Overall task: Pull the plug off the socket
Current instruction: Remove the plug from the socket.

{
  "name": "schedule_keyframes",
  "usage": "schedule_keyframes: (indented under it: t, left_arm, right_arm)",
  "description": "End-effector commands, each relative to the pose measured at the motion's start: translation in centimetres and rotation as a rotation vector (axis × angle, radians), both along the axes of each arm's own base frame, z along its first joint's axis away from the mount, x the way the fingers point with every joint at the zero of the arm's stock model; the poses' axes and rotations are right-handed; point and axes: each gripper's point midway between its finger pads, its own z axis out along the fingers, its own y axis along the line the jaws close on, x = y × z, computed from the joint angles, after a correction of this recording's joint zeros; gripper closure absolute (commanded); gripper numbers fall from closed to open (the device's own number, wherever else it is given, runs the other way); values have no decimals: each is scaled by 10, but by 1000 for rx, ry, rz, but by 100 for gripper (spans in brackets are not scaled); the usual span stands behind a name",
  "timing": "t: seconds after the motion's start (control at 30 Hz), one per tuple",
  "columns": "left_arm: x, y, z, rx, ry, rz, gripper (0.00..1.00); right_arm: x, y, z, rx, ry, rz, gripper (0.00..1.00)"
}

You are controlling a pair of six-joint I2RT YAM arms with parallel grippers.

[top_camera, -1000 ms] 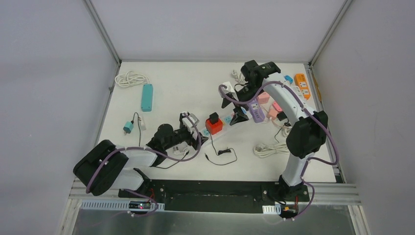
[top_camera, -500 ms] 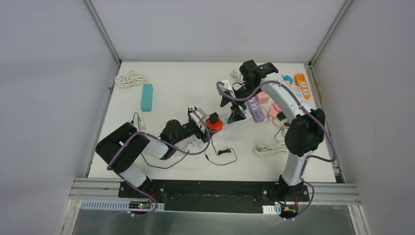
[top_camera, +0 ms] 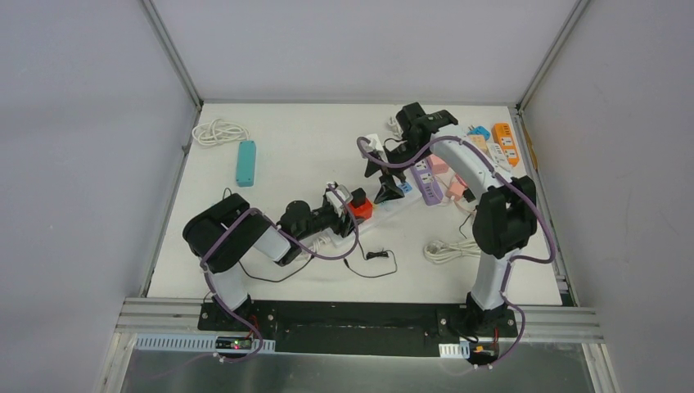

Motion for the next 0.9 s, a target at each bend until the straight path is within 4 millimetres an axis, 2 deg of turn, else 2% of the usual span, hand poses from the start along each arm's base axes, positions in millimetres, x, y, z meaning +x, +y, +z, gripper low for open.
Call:
schedule_keyframes:
  t: [0.0, 0.13, 0.33, 0.53, 0.7, 0.87]
  left_arm:
    - [-1, -12, 26, -62, -87, -46, 48]
    - [-3, -15, 24, -60, -80, -68, 49]
    - [-6, -18, 19, -57, -78, -93, 50]
    - [-12, -19, 18, -45, -94, -130, 59]
    - [-19, -20, 17, -49, -78, -181, 63]
    - [-21, -18, 14, -48, -59, -203, 75]
  right_arm:
    - [13, 17, -4, 52, -52, 24, 13]
    - [18, 25, -14, 33, -64, 30, 14]
    - [14, 34, -25, 4, -66, 48, 20]
    - [12, 36, -31, -10, -76, 44, 36]
    - [8, 31, -37, -30, -93, 57, 44]
    - [3, 29, -36, -23, -92, 64, 58]
